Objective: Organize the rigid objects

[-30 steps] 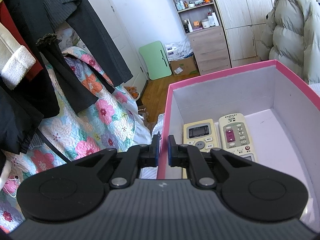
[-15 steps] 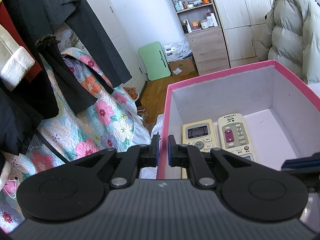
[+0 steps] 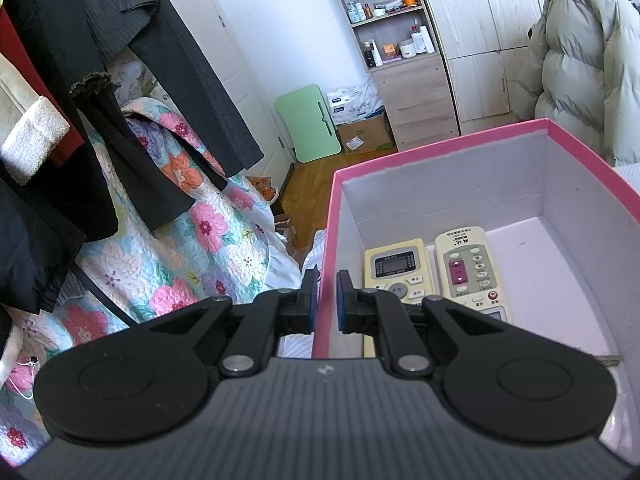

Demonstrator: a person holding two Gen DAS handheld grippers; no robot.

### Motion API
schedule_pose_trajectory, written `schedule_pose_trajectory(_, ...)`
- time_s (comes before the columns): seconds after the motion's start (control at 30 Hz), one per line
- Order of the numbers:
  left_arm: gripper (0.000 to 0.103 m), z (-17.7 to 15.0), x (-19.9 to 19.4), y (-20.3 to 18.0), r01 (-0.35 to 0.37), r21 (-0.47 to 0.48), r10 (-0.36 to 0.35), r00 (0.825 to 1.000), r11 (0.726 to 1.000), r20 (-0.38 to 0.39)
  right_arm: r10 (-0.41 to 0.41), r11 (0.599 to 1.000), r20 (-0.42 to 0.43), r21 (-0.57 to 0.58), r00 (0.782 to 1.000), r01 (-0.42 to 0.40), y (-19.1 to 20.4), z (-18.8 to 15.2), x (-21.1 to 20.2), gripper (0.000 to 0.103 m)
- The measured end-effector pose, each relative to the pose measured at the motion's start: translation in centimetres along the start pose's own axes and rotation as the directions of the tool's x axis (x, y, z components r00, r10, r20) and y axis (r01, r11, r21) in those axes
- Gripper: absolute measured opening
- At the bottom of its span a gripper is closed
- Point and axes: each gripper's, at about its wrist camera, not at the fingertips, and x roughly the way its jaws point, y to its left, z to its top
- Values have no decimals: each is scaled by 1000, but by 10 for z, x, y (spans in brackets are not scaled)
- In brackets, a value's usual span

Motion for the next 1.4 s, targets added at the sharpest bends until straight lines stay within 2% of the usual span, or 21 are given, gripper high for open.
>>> schedule_pose_trajectory(0.1,9,0,0,0,-2,2,2,1000,1000,0,-86,995,-38,55,996,88,-20,-11,-18,41)
schedule_pose_trajectory(0.3,9,0,1,0,-8,11,8,1000,1000,0,-174,974,-145,123,974,193,-60,-47,-31,42)
schedule_pose_trajectory(0.37,9,0,1,0,-9,10,9,1000,1000,1,-174,969,-182,146,968,202,-69,-57,-30,43)
schedule_pose_trajectory(0.47,9,0,0,0,-9,10,9,1000,1000,-1,-169,966,-228,156,959,207,-78,-69,-23,50)
schedule_pose_trajectory(0.7,9,0,-1,0,-7,8,7,1000,1000,-5,-163,950,-300,210,940,232,-97,-89,16,50)
schedule_pose_trajectory(0.77,9,0,0,-1,-9,10,9,1000,1000,-6,-173,951,-328,191,929,244,-100,-94,28,50)
schedule_pose_trajectory(0.9,9,0,0,0,-11,1,11,1000,1000,-5,-178,954,-321,175,930,243,-100,-95,35,54)
schedule_pose_trajectory(1.1,9,0,1,-2,-10,3,10,1000,1000,-3,-182,960,-294,152,938,234,-101,-93,48,66)
schedule_pose_trajectory(1.17,9,0,2,-3,-12,5,12,1000,1000,-1,-190,960,-279,150,941,238,-100,-94,49,63)
schedule_pose_trajectory(1.2,9,0,2,-2,-12,4,12,1000,1000,-2,-196,958,-275,150,941,243,-100,-94,47,47)
schedule_pose_trajectory(1.4,9,0,1,-4,-8,1,8,1000,1000,0,-182,960,-270,161,946,231,-99,-97,33,45)
